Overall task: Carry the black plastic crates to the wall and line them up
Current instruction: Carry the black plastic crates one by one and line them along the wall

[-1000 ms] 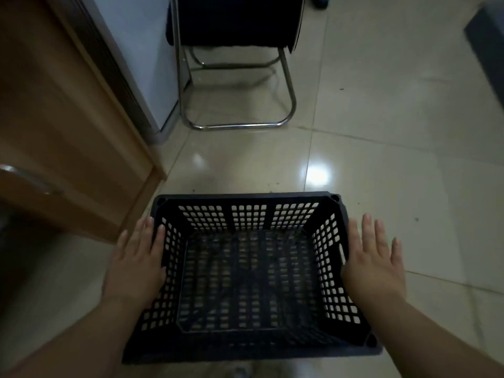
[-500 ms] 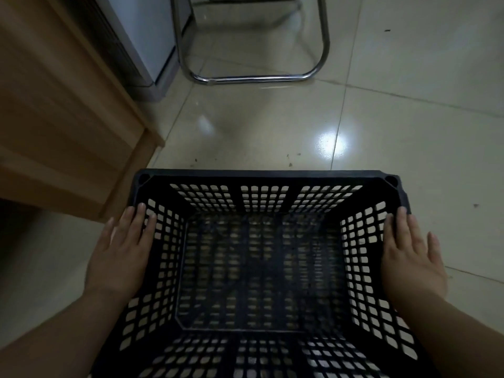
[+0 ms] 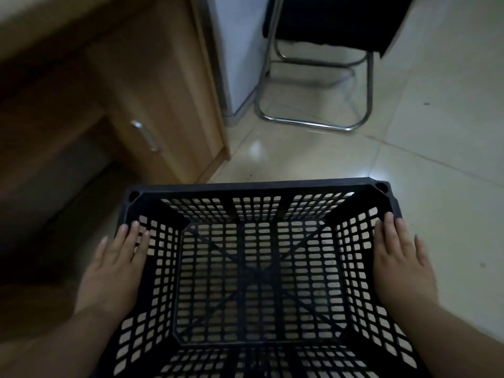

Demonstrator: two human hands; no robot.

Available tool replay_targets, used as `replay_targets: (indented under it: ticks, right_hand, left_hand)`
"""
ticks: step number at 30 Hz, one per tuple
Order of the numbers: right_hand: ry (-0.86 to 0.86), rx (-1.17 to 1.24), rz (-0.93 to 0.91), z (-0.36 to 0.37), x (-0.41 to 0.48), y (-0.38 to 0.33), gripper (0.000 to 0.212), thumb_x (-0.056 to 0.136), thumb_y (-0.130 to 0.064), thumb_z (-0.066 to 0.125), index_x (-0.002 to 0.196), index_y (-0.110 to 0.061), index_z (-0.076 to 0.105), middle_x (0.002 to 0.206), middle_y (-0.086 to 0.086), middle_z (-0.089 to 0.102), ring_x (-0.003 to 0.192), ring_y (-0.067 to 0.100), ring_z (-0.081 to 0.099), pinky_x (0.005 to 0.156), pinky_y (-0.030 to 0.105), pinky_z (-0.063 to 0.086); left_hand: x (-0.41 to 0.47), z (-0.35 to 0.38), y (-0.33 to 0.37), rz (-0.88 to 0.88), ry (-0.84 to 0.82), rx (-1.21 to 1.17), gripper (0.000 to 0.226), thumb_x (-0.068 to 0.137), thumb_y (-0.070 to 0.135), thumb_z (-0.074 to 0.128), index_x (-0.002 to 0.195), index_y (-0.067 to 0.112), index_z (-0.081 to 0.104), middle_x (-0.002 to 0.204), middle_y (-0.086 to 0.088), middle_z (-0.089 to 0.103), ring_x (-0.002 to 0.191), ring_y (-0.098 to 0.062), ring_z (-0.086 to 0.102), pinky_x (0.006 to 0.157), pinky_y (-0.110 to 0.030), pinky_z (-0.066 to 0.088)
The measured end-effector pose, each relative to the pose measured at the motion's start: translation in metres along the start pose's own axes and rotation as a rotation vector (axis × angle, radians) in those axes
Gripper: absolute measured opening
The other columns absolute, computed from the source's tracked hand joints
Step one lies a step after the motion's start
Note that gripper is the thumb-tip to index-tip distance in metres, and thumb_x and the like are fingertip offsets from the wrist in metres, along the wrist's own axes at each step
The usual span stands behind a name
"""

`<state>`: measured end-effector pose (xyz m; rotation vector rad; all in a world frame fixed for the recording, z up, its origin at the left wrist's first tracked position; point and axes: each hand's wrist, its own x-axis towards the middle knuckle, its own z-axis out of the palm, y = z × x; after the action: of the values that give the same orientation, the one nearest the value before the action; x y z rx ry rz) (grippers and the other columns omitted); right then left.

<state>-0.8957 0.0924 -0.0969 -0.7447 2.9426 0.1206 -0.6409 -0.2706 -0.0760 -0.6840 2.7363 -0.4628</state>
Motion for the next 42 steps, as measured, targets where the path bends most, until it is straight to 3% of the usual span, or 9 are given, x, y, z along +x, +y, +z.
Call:
replay_targets:
  ticks: [7, 14, 20, 22, 24, 28, 32, 36, 42]
  right_hand:
    - [0.229, 0.043, -0.353, -0.077, -0.069, -0.070, 0.063, 0.071, -0.006, 0.037, 0.133, 0.009, 0.037, 0.145, 0.017, 0.036, 0.145, 0.014, -0.014, 0.116, 0.033, -0.010]
    - [0.218, -0.007, -0.696, -0.101, -0.168, -0.193, 0.063, 0.066, -0.007, 0.045, 0.128, 0.008, 0.046, 0.142, 0.022, 0.035, 0.145, 0.016, -0.014, 0.114, 0.034, -0.006]
    - [0.076, -0.404, -1.190, -0.130, -0.287, -0.325, 0.063, 0.094, -0.020, 0.017, 0.131, -0.007, -0.031, 0.135, 0.014, -0.044, 0.089, 0.015, -0.068, 0.070, 0.031, -0.048]
    - [0.106, -0.151, -1.174, -0.120, -0.334, -0.369, 0.058, 0.090, -0.017, 0.019, 0.142, -0.001, -0.002, 0.150, 0.023, -0.013, 0.109, 0.016, -0.063, 0.090, 0.033, -0.043]
    - [0.109, -0.086, -1.133, -0.108, -0.373, -0.406, 0.055, 0.088, -0.015, 0.016, 0.127, 0.013, 0.042, 0.142, 0.029, 0.035, 0.141, 0.019, -0.027, 0.113, 0.034, -0.017]
    - [0.243, 0.082, -1.324, -0.086, -0.457, -0.494, 0.057, 0.096, -0.028, -0.002, 0.145, 0.002, 0.000, 0.158, 0.014, -0.012, 0.146, 0.023, -0.010, 0.118, 0.037, -0.006]
    - [0.317, 0.129, -1.379, -0.073, -0.526, -0.588, 0.055, 0.098, -0.026, -0.001, 0.145, 0.003, -0.005, 0.158, 0.014, -0.012, 0.147, 0.024, -0.006, 0.119, 0.035, -0.007]
    - [0.155, 0.056, -1.333, -0.083, -0.575, -0.663, 0.052, 0.083, -0.011, 0.022, 0.103, 0.022, 0.057, 0.115, 0.037, 0.058, 0.109, 0.047, 0.058, 0.119, 0.032, -0.009]
    - [0.153, -0.051, -1.384, -0.080, -0.576, -0.753, 0.053, 0.069, -0.015, 0.029, 0.094, 0.015, 0.065, 0.108, 0.031, 0.064, 0.143, 0.029, 0.015, 0.118, 0.032, -0.009]
  left_hand:
    - [-0.202, -0.018, -0.072, -0.207, 0.010, -0.116, 0.094, 0.040, 0.004, 0.083, 0.128, 0.000, 0.050, 0.140, -0.019, 0.037, 0.127, -0.028, 0.041, 0.116, -0.034, -0.014]
    - [-0.421, 0.011, -0.138, -0.330, -0.038, -0.139, 0.084, 0.040, -0.003, 0.077, 0.121, -0.003, 0.057, 0.134, -0.022, 0.047, 0.146, -0.018, -0.004, 0.118, -0.034, -0.008]
    - [-0.598, 0.063, -0.190, -0.454, -0.058, -0.150, 0.089, 0.054, 0.002, 0.063, 0.137, 0.001, 0.033, 0.144, -0.020, 0.040, 0.145, -0.019, 0.000, 0.116, -0.035, -0.003]
    - [-0.655, 0.085, -0.209, -0.516, 0.005, -0.128, 0.088, 0.060, 0.004, 0.050, 0.143, 0.004, 0.021, 0.152, -0.015, 0.027, 0.145, -0.019, 0.002, 0.116, -0.035, -0.001]
    - [-0.712, 0.105, -0.230, -0.562, -0.010, -0.143, 0.088, 0.061, 0.004, 0.044, 0.144, 0.006, 0.016, 0.145, -0.017, 0.037, 0.146, -0.020, 0.000, 0.116, -0.036, 0.001]
    - [-0.814, 0.136, -0.284, -0.564, -0.129, -0.116, 0.082, 0.062, 0.008, 0.059, 0.139, 0.002, 0.031, 0.135, -0.021, 0.051, 0.146, -0.023, -0.001, 0.117, -0.037, -0.003]
    - [-0.897, 0.164, -0.344, -0.585, -0.261, -0.114, 0.087, 0.053, 0.006, 0.074, 0.133, 0.000, 0.040, 0.139, -0.023, 0.046, 0.143, -0.027, 0.007, 0.116, -0.039, -0.005]
    - [-0.932, 0.170, -0.399, -0.686, -0.295, -0.109, 0.080, 0.089, 0.010, 0.042, 0.141, 0.014, -0.018, 0.149, -0.014, -0.026, 0.132, -0.025, -0.038, 0.091, -0.035, -0.043]
    - [-0.939, 0.194, -0.478, -0.736, -0.396, -0.107, 0.099, 0.054, 0.004, 0.077, 0.141, 0.008, 0.030, 0.151, -0.019, 0.024, 0.141, -0.023, -0.011, 0.113, -0.039, -0.012]
